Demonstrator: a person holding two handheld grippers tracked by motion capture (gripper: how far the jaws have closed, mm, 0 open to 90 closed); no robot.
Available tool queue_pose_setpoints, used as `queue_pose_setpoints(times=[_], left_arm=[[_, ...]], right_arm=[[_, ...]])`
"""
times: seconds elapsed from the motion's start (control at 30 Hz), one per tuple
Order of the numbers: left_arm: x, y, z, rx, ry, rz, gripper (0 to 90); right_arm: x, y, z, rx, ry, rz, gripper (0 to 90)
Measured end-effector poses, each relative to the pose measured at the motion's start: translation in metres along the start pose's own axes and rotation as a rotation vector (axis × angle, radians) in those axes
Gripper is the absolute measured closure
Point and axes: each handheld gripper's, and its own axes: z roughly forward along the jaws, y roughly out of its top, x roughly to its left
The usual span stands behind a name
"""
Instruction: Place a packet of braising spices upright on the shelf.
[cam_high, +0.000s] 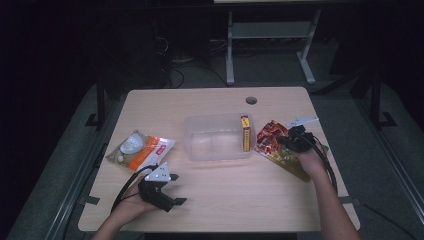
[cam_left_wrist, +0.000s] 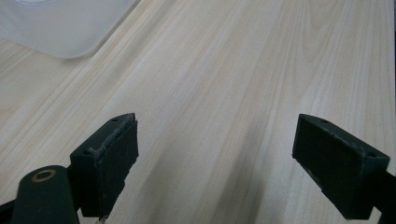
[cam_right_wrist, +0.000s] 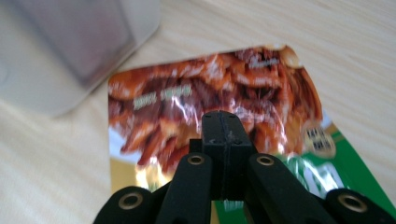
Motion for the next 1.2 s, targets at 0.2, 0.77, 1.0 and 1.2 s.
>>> queue_pose_setpoints(times=[0.2,0.77,1.0,1.2], left_arm=[[0.000,-0.001,-0.002,-0.005,-0.002,-0.001,13.9],[0.002,-0.001,-0.004,-0.017,-0.009,-0.003,13.9],[0.004,-0.002,-0.005,-0.017,-0.005,-0.010,14.0],[0.003,-0.002,-0.003,-0.001,-0.011,-0.009,14.0]], right_arm=[[-0.014,0.017,0.023,0.018,-0.054,0.035,90.0],[-0.051,0.044,0.066,0.063,-0.176,0.171,90.0],[-0.056,0.043,0.076,0.058,-0.203,0.189,90.0],[-0.054,0.042,0.074,0.071,-0.173,0.151,90.0]])
